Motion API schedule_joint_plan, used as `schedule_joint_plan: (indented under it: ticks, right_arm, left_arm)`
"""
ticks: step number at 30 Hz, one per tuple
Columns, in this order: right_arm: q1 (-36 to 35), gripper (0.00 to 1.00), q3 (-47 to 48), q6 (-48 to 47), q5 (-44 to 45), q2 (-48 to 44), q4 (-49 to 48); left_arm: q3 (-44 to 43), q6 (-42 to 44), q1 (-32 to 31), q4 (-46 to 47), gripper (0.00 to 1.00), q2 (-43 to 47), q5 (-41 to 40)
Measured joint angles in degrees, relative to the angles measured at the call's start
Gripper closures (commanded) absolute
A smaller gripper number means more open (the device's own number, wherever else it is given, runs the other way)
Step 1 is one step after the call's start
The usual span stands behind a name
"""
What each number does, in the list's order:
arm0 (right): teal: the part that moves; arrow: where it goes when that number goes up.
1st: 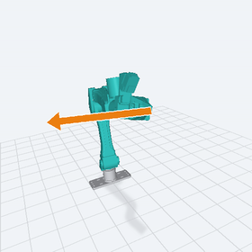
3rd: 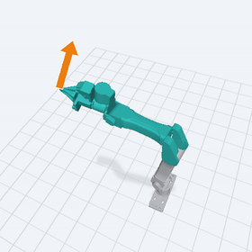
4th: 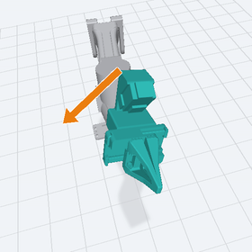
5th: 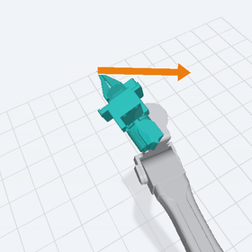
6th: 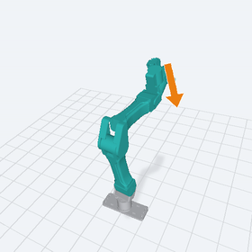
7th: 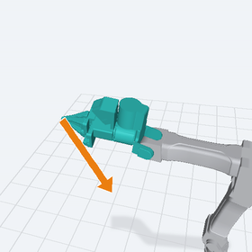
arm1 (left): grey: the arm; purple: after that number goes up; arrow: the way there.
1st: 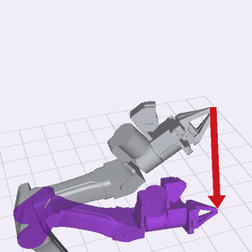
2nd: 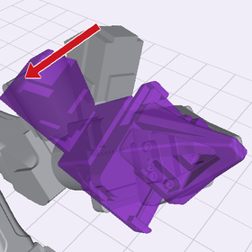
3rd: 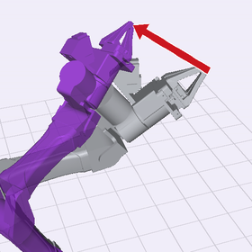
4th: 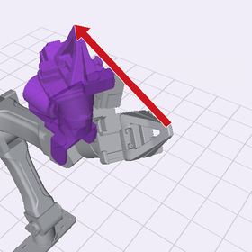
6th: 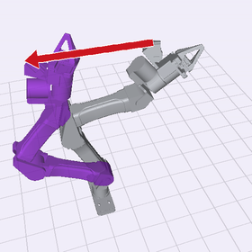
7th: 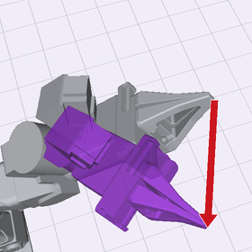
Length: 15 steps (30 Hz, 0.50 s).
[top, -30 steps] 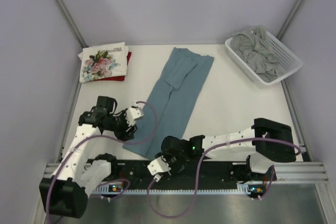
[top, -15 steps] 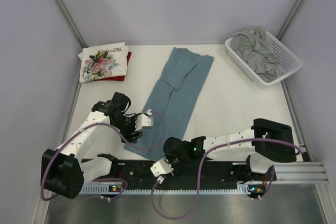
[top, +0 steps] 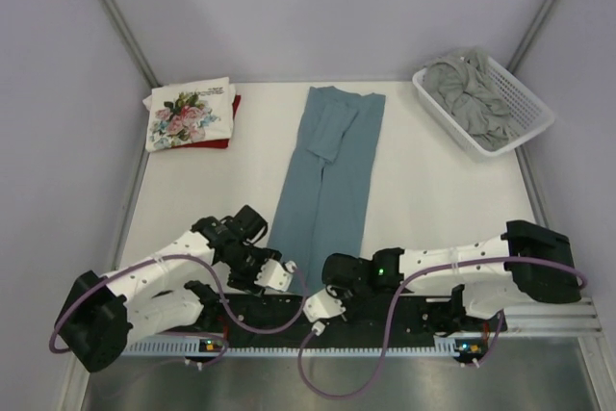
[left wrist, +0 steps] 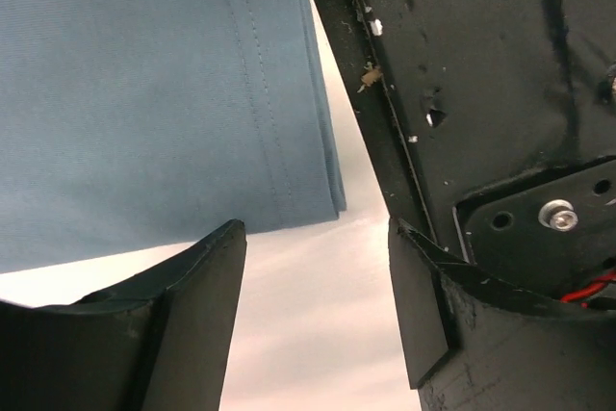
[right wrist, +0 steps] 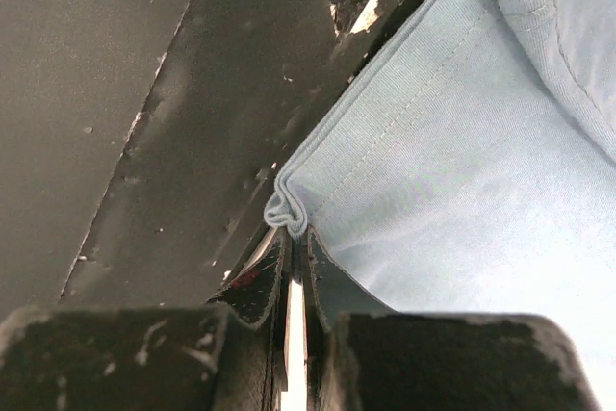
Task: Fold and stack the t-shirts
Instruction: Grab the bottom of the folded rectangular tshirt with both arms
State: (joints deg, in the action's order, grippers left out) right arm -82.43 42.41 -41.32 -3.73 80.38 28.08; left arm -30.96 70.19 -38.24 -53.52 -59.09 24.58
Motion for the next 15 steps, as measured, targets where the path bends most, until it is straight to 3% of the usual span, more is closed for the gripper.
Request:
schedule_joint_plan:
  ticks: [6, 11, 15]
  right_arm:
    - [0.0, 1.0, -0.11, -0.02, 0.48, -0.48, 0.79]
    - [0.0, 1.0, -0.13, -0.04, 1.03, -0.66, 0.92]
    - [0.96, 1.0, -0.42, 0.87, 0.94, -3.89, 1.27]
  left_arm:
    - [1.33, -0.48, -4.04, 5.07, 0.41, -1.03, -2.49]
    - [1.73, -2.89, -5.81, 8.61, 1.0, -3.3, -3.48]
    - [1.25, -4.61, -6.32, 8.94, 1.0, -3.41, -4.31]
